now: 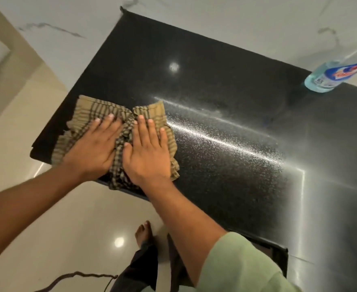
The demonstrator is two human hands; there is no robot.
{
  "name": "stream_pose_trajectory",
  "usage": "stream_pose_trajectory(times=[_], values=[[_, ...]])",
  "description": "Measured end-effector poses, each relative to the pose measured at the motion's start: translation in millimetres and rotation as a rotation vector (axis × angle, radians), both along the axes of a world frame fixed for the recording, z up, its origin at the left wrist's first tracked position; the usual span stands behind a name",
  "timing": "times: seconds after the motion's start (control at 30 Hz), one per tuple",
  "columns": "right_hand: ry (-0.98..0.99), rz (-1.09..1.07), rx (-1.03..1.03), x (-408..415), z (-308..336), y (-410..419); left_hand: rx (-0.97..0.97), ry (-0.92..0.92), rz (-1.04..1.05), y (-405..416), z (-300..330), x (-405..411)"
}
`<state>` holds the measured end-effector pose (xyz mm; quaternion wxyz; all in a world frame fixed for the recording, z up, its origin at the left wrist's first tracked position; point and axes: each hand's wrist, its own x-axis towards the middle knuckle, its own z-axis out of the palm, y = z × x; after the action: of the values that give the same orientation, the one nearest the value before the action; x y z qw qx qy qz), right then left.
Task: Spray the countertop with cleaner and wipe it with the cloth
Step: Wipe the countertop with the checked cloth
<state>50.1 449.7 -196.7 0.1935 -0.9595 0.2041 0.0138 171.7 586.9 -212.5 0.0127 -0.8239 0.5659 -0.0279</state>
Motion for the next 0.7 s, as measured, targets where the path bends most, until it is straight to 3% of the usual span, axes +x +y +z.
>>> stream_pose_trajectory(times=[0.27,0.6,0.7], values=[[0.067,-0.142,-0.088,-82,-3,-65,0.025,0.138,-0.012,-88,13,-76],[0.073,-0.411,-0.039,-166,3,-112,0.11,0.198,-0.041,-161,19,-152],[0.036,-0.43,-0.011,-166,5,-113,-0.09,0.432,0.01,-158,26,-150]])
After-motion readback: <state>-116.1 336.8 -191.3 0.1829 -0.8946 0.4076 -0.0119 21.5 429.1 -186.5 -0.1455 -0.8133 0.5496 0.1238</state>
